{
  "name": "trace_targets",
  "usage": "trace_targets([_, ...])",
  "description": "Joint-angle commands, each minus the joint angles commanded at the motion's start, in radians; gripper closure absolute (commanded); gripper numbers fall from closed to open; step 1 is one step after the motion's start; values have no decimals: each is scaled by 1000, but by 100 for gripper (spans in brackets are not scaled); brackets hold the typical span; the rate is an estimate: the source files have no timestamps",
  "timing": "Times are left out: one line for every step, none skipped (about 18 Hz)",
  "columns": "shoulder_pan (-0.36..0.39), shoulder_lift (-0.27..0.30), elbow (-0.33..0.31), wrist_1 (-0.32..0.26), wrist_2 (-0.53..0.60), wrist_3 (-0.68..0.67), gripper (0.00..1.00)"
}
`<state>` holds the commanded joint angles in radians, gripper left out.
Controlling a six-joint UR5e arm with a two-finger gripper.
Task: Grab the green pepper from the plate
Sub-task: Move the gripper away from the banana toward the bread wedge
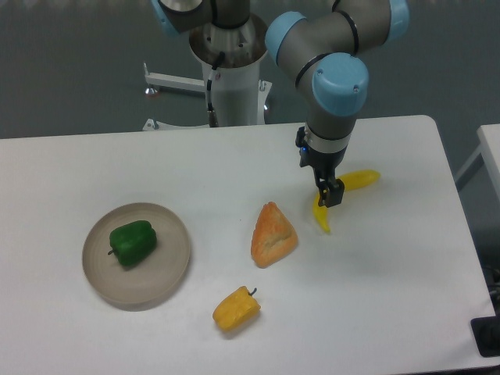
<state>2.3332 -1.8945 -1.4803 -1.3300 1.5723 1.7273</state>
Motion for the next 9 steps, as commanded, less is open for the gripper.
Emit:
trace_targets([-2,0,-2,0,0,-2,0])
trace_targets([-3,-3,-2,2,2,-2,0])
trace_targets([-6,-8,0,0,2,-2,0])
trace_targets([-8,-9,3,0,0,-5,0])
trace_targets([-11,-9,2,2,-3,-20,0])
trace_targets([-17,-11,2,3,-3,-35,0])
trace_targets([-32,-14,3,5,-3,-58,0])
trace_targets([-46,-21,3,6,-8,-92,0])
trace_targets([-60,-28,5,8,-11,-133,0])
